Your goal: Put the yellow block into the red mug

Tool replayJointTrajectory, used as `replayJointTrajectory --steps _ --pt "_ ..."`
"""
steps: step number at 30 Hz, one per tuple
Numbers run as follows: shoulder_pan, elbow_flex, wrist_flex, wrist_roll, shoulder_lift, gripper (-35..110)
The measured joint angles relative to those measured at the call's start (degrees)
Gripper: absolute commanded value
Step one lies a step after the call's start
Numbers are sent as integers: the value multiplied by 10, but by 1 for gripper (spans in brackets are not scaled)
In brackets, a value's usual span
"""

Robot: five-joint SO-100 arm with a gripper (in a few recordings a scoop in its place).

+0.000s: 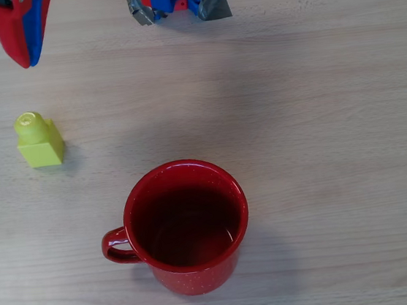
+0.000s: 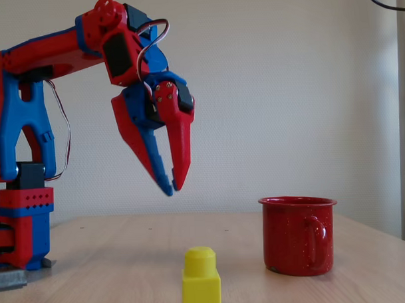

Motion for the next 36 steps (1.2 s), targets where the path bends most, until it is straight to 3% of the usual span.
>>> replayJointTrajectory --steps 6,9,18,27,36 --pt "14 -4 12 -127 -18 4" --pt "13 -4 25 -179 -18 17" --pt "37 -41 69 -212 -83 44" --pt "41 -89 83 -243 -174 44" --pt "42 -105 33 -243 -255 44"
